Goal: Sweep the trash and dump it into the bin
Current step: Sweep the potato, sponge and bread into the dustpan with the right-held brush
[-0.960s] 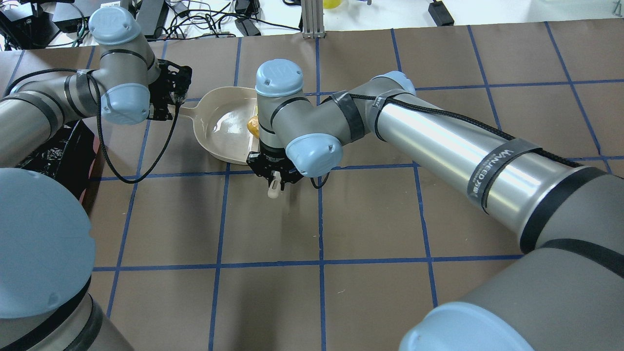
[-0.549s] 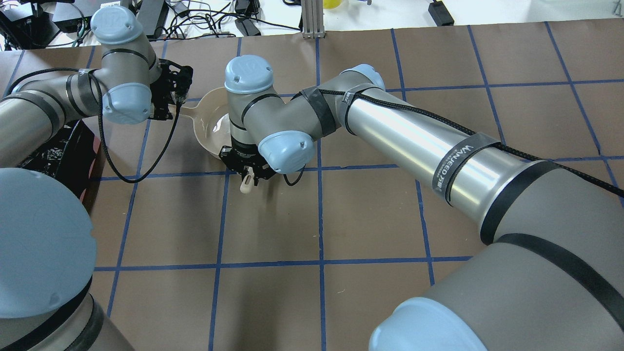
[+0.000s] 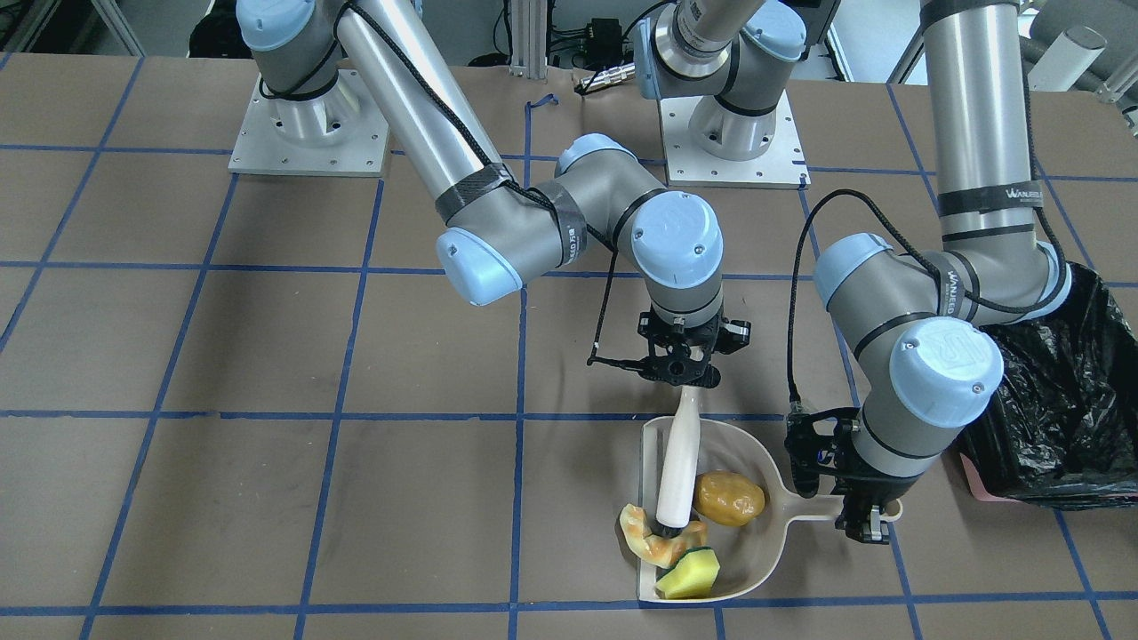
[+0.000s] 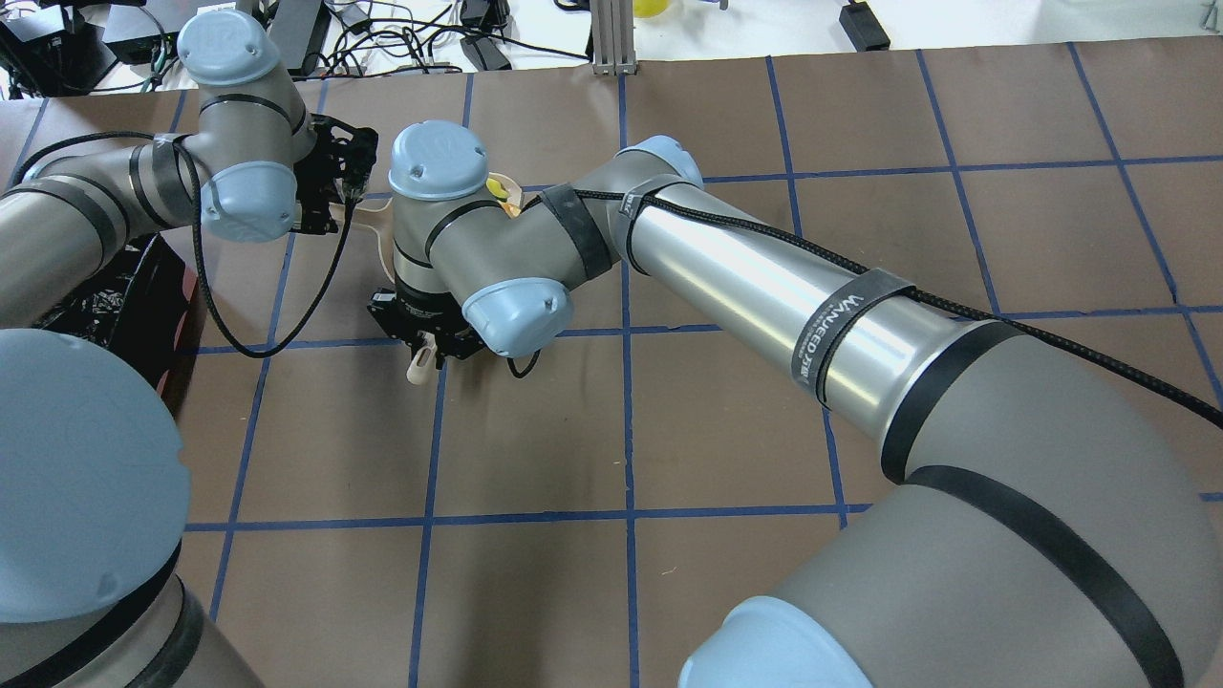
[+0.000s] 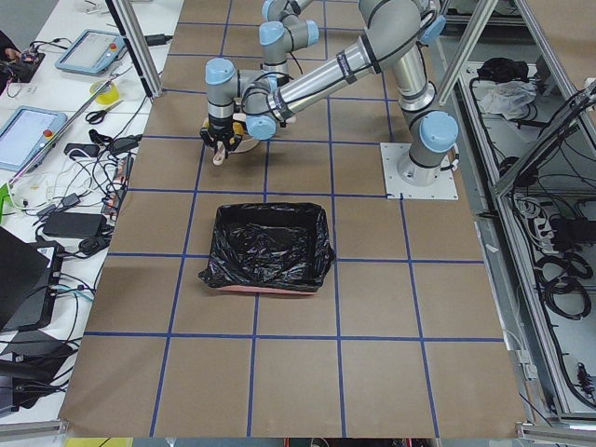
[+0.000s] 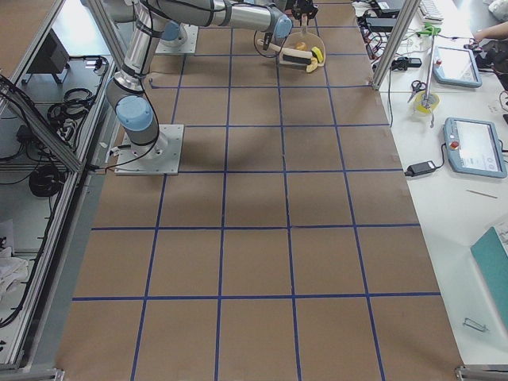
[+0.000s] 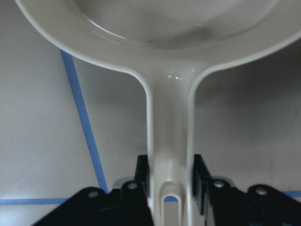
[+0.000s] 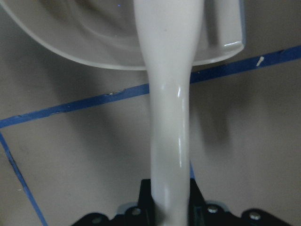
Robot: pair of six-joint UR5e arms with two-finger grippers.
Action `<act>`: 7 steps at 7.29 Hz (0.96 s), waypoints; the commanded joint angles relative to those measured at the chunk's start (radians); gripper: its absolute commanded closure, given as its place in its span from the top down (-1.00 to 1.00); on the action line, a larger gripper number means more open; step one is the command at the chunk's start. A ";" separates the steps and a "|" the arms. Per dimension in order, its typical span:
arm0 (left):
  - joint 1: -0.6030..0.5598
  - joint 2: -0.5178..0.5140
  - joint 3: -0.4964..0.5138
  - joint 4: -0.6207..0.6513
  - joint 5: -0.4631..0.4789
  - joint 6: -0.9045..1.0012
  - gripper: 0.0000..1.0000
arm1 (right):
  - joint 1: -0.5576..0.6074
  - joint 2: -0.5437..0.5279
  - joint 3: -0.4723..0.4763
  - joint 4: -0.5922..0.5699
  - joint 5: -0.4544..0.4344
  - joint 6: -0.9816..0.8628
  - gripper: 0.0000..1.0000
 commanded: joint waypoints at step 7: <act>0.003 0.005 -0.006 0.000 -0.023 -0.003 -1.00 | -0.056 -0.098 0.018 0.174 -0.222 -0.102 -1.00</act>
